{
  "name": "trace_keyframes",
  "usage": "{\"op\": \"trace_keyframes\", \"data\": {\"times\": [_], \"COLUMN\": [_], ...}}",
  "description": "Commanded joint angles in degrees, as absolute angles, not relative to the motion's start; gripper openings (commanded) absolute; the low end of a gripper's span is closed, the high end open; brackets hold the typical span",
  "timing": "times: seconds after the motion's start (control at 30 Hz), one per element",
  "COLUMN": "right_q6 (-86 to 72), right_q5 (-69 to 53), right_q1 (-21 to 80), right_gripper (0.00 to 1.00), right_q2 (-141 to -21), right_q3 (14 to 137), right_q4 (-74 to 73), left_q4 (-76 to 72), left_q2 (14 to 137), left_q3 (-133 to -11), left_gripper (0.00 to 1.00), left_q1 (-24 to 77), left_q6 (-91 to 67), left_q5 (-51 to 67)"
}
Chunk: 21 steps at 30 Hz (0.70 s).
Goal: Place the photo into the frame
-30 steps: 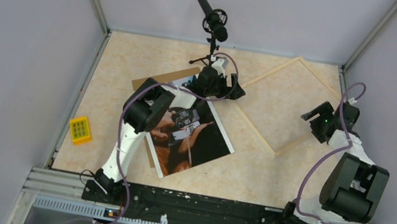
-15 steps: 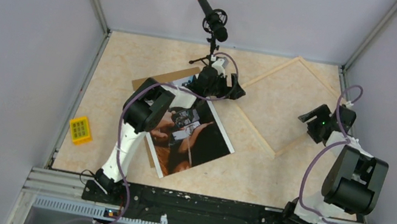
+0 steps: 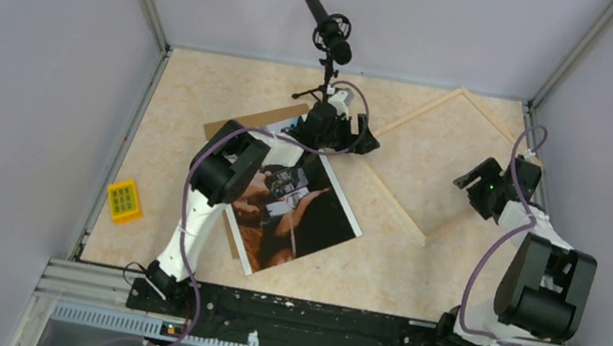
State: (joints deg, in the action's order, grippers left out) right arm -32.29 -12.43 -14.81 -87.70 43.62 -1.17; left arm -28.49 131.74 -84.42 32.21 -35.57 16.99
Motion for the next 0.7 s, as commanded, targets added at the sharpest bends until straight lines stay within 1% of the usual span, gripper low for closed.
{"op": "trace_keyframes", "data": {"times": [0.0, 0.1, 0.23, 0.33, 0.37, 0.47, 0.57, 0.67], "right_q6": [-27.66, -25.50, -21.63, -20.82, -20.73, -22.68, -25.38, -28.58], "right_q5": [-3.46, -2.58, -3.30, -6.81, -8.92, -16.68, -21.52, -25.31], "right_q1": [-10.68, -8.75, -5.34, -0.88, 2.06, 9.37, 17.47, 23.23], "right_gripper": [0.70, 0.76, 0.89, 0.91, 0.91, 0.92, 0.91, 0.90], "right_q2": [-79.78, -77.44, -76.12, -76.27, -76.23, -77.58, -80.28, -81.08], "right_q3": [51.70, 53.60, 55.79, 56.85, 56.71, 55.04, 54.25, 52.77], "right_q4": [-10.69, -13.84, -17.66, -19.93, -19.94, -17.63, -14.72, -12.15], "left_q4": [-24.93, -21.98, -13.74, -8.92, -7.30, -1.24, 3.55, 6.50], "left_q2": [130.07, 127.48, 121.52, 115.47, 112.85, 102.95, 90.43, 78.23], "left_q3": [-85.43, -86.02, -88.80, -87.44, -85.97, -78.45, -66.16, -52.44], "left_gripper": [0.98, 0.98, 0.98, 0.98, 0.98, 0.99, 0.98, 0.98], "left_q1": [32.62, 32.64, 33.11, 33.14, 33.14, 33.05, 32.83, 32.72], "left_q6": [-33.71, -30.47, -26.18, -26.82, -27.90, -31.34, -33.53, -35.00], "left_q5": [17.58, 15.37, 10.90, 10.55, 11.26, 12.80, 10.42, 11.14]}}
